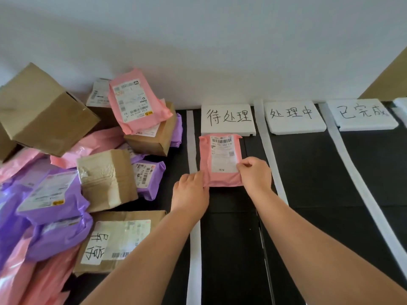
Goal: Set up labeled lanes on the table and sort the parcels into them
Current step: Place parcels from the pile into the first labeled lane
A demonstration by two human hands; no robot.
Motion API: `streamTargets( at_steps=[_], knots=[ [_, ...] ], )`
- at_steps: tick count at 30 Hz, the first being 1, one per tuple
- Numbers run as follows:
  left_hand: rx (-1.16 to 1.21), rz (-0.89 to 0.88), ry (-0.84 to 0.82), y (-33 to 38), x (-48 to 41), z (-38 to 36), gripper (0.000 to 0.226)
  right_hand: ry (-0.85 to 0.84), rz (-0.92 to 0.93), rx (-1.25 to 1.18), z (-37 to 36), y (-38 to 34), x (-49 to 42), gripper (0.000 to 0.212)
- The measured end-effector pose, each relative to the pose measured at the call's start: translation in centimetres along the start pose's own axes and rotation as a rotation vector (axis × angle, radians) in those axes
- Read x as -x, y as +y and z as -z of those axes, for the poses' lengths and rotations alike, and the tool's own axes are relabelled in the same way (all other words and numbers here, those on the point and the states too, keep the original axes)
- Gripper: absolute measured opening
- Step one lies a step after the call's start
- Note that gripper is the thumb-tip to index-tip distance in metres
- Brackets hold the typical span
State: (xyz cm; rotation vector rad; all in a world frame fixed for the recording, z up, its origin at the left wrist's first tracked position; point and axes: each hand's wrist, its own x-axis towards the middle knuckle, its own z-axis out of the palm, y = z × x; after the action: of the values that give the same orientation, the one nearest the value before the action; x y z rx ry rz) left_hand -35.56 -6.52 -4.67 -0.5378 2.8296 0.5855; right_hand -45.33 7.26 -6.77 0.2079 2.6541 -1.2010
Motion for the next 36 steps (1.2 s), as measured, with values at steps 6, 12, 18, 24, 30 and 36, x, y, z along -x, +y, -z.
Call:
streamTargets(
  at_steps=[6,12,18,24,30,36],
  knots=[
    [-0.01,-0.052,0.031,1.0,-1.9,-0.7,0.051,0.113,-0.189,-0.187,-0.5,1.1,0.1,0.01],
    [-0.123,0.004,0.049,1.2,-2.7,-0.7,0.05,-0.1,-0.171,-0.06,-0.8,2.4,1.5,0.012],
    [0.012,0.095,-0.053,2.4,-2.1,-1.7,0.026,0.057,0.3,0.252,1.2,1.6,-3.1,0.035],
    [0.046,0.072,-0.06,3.2,-2.9,-2.7,0.029,-0.254,0.393,0.686,1.9,1.8,-6.5,0.068],
    [0.194,0.074,-0.016,3.1,-5.0,-1.9,0.041,-0.113,0.357,0.655,2.7,3.2,-4.6,0.056],
    [0.322,0.057,0.059,3.0,-6.6,-1.5,0.04,-0.064,0.328,0.543,1.9,3.2,-4.7,0.039]
  ],
)
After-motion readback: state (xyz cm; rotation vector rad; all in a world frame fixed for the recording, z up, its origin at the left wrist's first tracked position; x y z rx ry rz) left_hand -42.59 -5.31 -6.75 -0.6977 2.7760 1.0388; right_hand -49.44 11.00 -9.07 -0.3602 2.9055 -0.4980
